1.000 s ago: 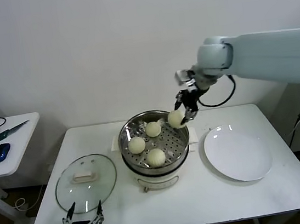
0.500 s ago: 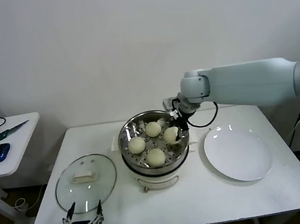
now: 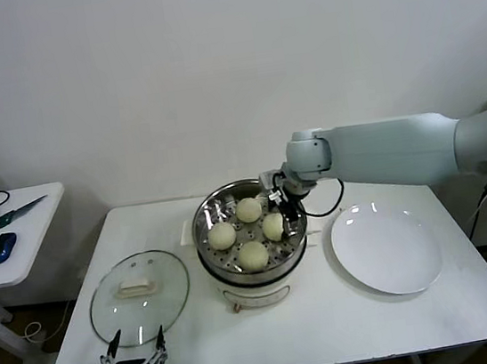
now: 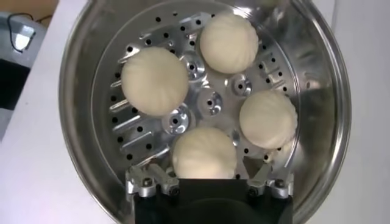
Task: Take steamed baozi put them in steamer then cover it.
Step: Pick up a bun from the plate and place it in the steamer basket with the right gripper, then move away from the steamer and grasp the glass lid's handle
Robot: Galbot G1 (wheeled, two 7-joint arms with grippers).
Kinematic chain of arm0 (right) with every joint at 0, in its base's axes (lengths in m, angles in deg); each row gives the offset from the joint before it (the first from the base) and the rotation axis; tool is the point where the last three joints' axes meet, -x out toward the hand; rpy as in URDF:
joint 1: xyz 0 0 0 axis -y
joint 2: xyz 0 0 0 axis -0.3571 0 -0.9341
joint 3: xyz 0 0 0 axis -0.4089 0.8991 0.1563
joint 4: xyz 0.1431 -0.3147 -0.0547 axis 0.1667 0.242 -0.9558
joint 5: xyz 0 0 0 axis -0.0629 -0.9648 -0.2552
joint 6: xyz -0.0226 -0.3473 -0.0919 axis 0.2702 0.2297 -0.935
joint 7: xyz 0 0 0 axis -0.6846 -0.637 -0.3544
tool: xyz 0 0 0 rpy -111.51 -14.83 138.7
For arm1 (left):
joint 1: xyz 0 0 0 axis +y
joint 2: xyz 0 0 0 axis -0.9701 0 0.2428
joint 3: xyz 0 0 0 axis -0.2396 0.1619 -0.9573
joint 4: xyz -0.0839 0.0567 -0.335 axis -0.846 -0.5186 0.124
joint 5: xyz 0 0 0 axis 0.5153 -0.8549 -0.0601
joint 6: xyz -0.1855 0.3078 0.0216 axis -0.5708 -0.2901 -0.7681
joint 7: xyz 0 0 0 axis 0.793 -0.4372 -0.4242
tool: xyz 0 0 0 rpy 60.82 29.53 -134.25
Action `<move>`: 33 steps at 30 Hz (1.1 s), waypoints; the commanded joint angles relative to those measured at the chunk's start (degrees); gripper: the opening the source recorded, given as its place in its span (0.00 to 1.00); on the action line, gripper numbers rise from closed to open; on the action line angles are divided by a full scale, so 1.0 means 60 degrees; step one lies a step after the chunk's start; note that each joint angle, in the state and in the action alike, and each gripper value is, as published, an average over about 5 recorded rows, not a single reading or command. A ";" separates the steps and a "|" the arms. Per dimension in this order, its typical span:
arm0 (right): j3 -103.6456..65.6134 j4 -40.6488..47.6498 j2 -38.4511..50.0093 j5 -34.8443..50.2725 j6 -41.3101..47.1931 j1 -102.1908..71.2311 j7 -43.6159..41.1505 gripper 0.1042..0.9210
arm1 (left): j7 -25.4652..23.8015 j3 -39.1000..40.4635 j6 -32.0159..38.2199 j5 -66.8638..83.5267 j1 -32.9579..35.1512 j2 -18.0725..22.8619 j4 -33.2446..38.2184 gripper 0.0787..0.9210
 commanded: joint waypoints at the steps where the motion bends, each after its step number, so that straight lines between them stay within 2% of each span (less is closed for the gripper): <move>1: -0.0183 0.0087 0.0412 0.0719 -0.0615 0.1087 -0.1004 0.88 | 0.0047 0.0012 -0.0034 -0.0008 0.0017 0.0028 0.0054 0.88; 4: -0.0443 0.0050 0.1040 0.1146 -0.0796 0.1577 -0.1333 0.88 | 0.0127 0.0034 -0.0085 0.0028 0.0043 0.0031 0.0091 0.88; 7: -0.1101 -0.0073 0.1858 0.1593 -0.0696 0.1603 -0.0887 0.88 | 0.0254 0.0060 -0.0196 0.0240 0.0070 0.0017 0.0139 0.88; 11: -0.2975 -0.0492 0.3337 0.2416 -0.0417 0.0330 0.2188 0.88 | 0.0398 0.0077 -0.0328 0.0639 0.0097 0.0000 0.0261 0.88; 15: -0.5903 -0.0829 0.4689 0.2237 -0.0478 -0.2294 0.5364 0.88 | 0.0461 0.0123 -0.0317 0.0402 0.0120 -0.0055 0.0401 0.88; 18: -0.9118 -0.1052 0.5387 0.1880 -0.0561 -0.5048 0.6825 0.88 | 0.0430 0.0120 -0.0312 0.0027 0.0017 -0.0063 0.0388 0.88; 26: -1.7368 -0.2745 0.6469 -0.0098 -0.1453 -1.3724 0.6521 0.88 | 0.0443 0.0156 -0.0016 0.0187 -0.0086 -0.0066 0.0328 0.88; 29: -1.9872 -0.3200 0.5967 -0.0746 -0.1922 -1.6661 0.6502 0.88 | 0.0555 0.0151 0.0089 0.0192 -0.0161 -0.0063 0.0317 0.88; 33: -2.1702 -0.3582 0.4718 -0.1466 -0.2666 -1.9078 0.6430 0.88 | 0.0758 0.0173 0.0185 0.0080 -0.0244 -0.0087 0.0294 0.88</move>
